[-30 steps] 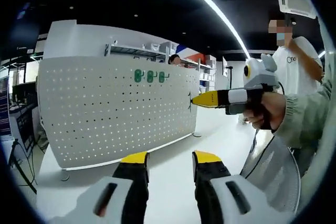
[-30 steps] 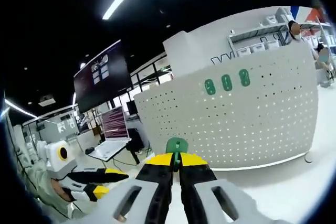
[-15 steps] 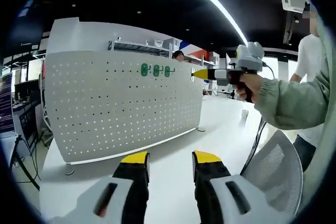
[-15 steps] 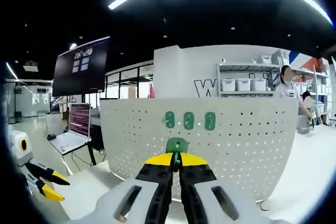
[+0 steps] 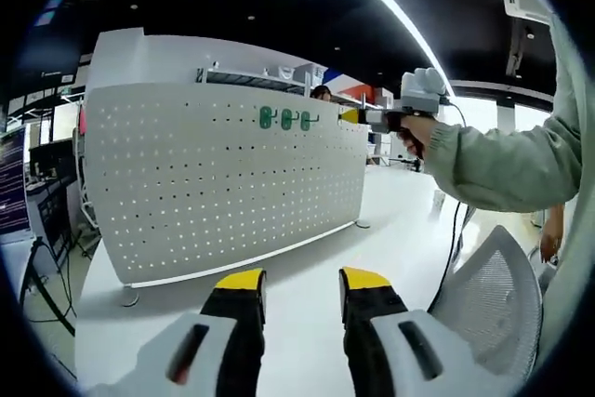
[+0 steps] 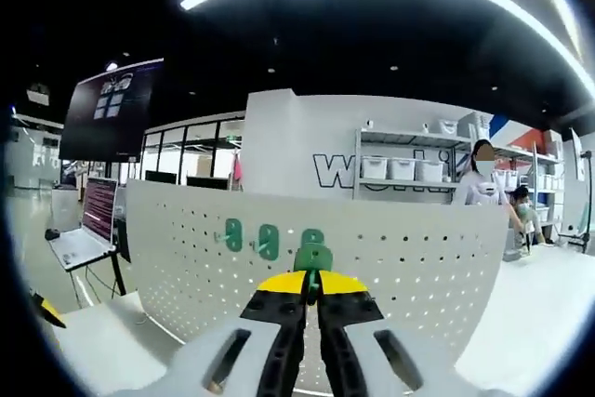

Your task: Insert the hook assembly into the mounting plate slot until the hook locks in place.

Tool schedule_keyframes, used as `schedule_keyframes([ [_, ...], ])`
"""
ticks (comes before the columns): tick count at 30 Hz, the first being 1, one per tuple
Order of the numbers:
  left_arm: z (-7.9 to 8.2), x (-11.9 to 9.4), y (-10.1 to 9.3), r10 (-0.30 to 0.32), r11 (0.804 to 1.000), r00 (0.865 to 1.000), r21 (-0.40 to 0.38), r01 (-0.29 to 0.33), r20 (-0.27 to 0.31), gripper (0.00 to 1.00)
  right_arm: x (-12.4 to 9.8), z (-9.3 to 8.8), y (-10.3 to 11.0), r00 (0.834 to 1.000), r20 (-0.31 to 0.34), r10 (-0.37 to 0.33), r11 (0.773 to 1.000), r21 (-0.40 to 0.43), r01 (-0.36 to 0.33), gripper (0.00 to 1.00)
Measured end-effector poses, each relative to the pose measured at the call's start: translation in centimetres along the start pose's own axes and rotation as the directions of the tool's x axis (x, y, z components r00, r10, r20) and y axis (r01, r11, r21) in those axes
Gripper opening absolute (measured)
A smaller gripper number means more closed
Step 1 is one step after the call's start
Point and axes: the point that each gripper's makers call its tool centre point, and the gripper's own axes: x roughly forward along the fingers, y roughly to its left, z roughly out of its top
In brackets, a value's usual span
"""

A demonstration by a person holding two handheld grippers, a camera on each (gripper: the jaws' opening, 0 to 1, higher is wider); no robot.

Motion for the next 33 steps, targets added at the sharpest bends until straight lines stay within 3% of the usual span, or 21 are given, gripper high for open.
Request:
schedule_keyframes([
  [10,-0.2,0.3,0.9,0.022,1.0,1.0,0.005,-0.022,0.003,0.3,2.6,-0.3,-2.3,0.999,-0.026,-0.036,0.999,-0.002,0.036,0.02],
  [33,-0.6,0.9,1.6,0.03,1.0,1.0,-0.004,-0.03,-0.008,0.3,6.1,-1.5,-4.4,0.994,-0.098,-0.046,0.999,0.003,0.047,0.02],
])
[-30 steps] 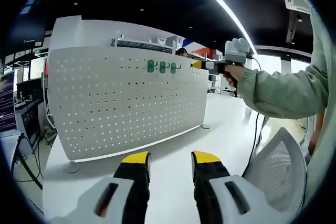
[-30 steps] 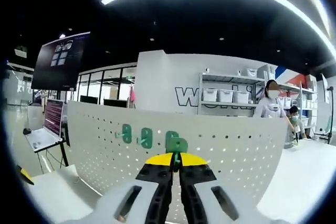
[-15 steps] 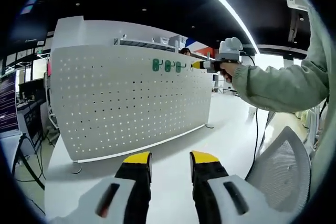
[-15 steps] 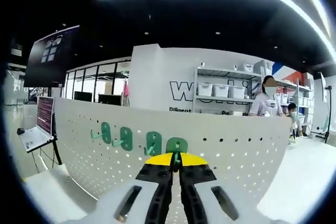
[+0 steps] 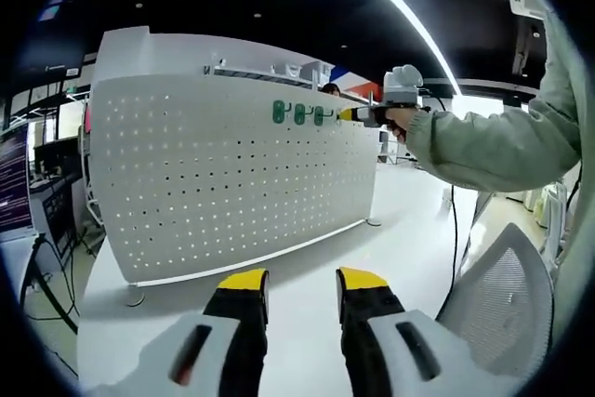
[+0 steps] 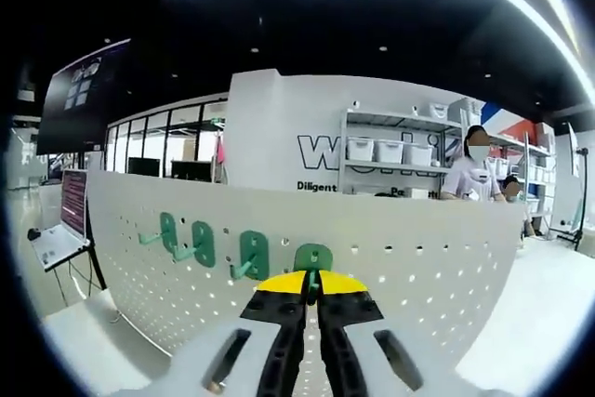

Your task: Insert the hook assembly into the mounting plate slot until the hook locks in place.

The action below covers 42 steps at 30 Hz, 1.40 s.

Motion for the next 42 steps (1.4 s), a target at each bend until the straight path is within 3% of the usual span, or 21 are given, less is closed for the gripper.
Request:
schedule_keyframes([
  [3,-0.1,0.0,0.0,0.0,1.0,1.0,-0.002,0.0,-0.002,0.3,0.2,0.1,0.0,1.0,0.004,0.002,1.0,0.027,-0.002,0.02],
  [20,-0.4,0.1,0.2,0.005,1.0,1.0,-0.01,-0.005,-0.004,0.3,1.0,0.0,-0.6,1.0,-0.005,-0.021,1.0,-0.011,0.021,0.01],
  [42,-0.1,0.3,0.3,0.002,1.0,1.0,-0.005,-0.002,-0.003,0.3,1.1,-0.1,-0.5,1.0,-0.012,-0.009,1.0,0.006,0.009,0.02],
])
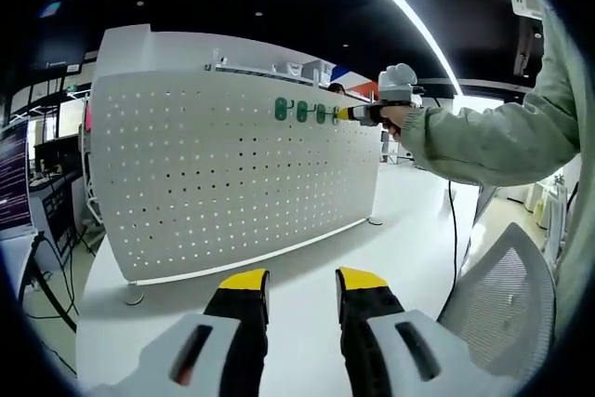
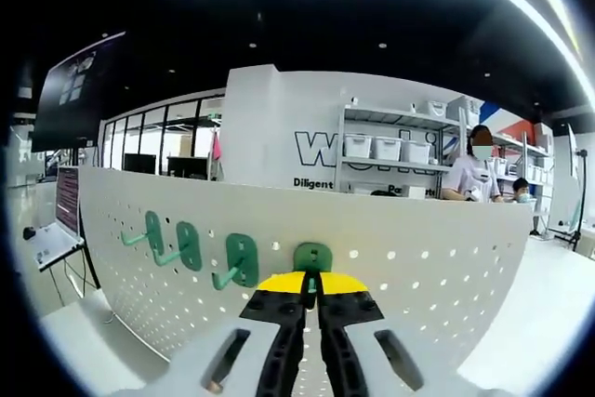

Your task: Insert the hook assembly into the mounting plate slot until the hook locks in place.

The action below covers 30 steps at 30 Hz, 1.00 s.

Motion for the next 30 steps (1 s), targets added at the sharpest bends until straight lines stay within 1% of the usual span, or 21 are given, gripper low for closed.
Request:
schedule_keyframes([
  [2,0.1,0.0,0.0,0.0,1.0,1.0,0.001,0.0,0.002,0.3,0.0,-0.2,0.0,1.0,-0.006,-0.001,0.999,-0.038,0.001,0.02],
  [6,0.1,0.0,0.0,0.0,1.0,1.0,0.002,0.0,0.003,0.3,-0.1,-0.4,0.3,1.0,-0.002,0.003,0.999,-0.04,-0.003,0.06],
  [7,0.1,0.0,0.0,0.0,1.0,1.0,0.001,0.0,0.002,0.3,-0.2,-0.4,0.3,1.0,0.0,-0.003,0.999,-0.053,0.003,0.09],
  [12,0.0,-0.1,0.0,0.002,1.0,1.0,0.001,-0.002,0.001,0.3,-0.3,-0.4,0.5,1.0,0.007,-0.006,0.998,-0.057,0.007,0.1],
  [17,0.1,-0.2,0.1,0.006,1.0,1.0,0.0,-0.006,0.004,0.3,-0.6,-0.3,0.6,1.0,0.014,-0.016,0.998,-0.058,0.017,0.15],
  [22,0.1,-0.4,0.1,0.01,1.0,1.0,0.002,-0.01,0.007,0.3,-0.8,-0.7,0.9,1.0,0.009,-0.013,0.998,-0.055,0.014,0.16],
  [30,0.2,-0.8,0.1,0.018,1.0,1.0,0.0,-0.018,0.011,0.3,-1.4,-0.8,1.0,1.0,0.008,-0.018,0.999,-0.051,0.018,0.2],
])
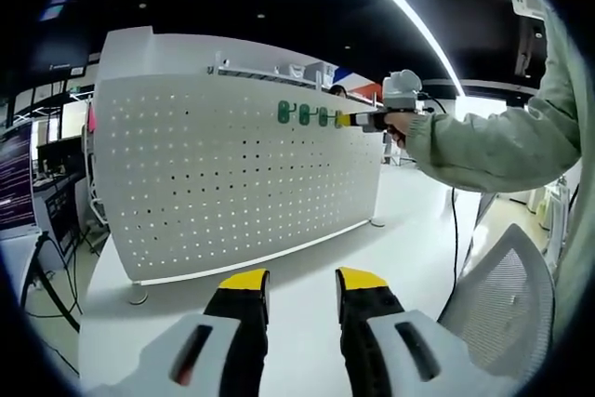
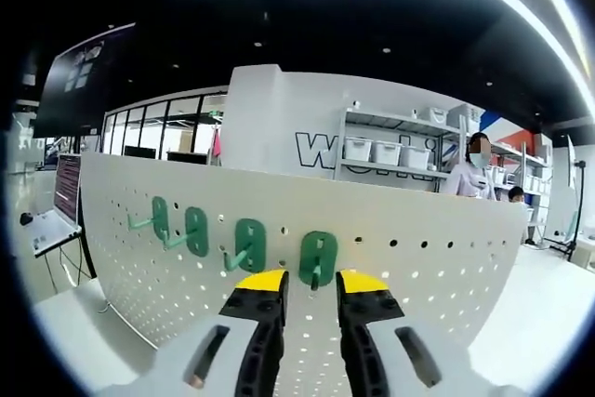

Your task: Insert the hook assembly into the mounting plate slot until the hook locks in place.

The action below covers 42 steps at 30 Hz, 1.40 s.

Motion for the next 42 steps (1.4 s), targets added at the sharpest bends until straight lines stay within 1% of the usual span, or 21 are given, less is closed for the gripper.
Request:
schedule_keyframes([
  [10,0.3,-0.5,-0.2,0.005,1.0,1.0,0.003,-0.005,0.01,0.3,-1.4,-0.2,0.0,1.0,-0.007,0.004,1.0,0.007,-0.003,0.24],
  [19,0.5,-1.0,-0.7,0.004,1.0,1.0,0.004,-0.004,0.016,0.31,-3.1,-1.3,0.3,0.999,-0.031,0.016,1.0,0.02,-0.015,0.27],
  [25,0.7,-1.4,-1.1,0.001,1.0,1.0,0.012,-0.001,0.02,0.31,-4.7,-2.3,1.1,0.998,-0.053,0.035,0.999,0.023,-0.034,0.28],
  [35,1.0,-2.3,-1.8,0.001,1.0,1.0,0.024,-0.002,0.029,0.31,-7.8,-4.3,3.4,0.991,-0.098,0.094,0.995,0.02,-0.093,0.31],
  [42,1.2,-2.9,-2.4,0.004,0.999,0.999,0.035,-0.005,0.034,0.31,-10.1,-5.4,4.3,0.986,-0.114,0.118,0.992,0.049,-0.113,0.33],
])
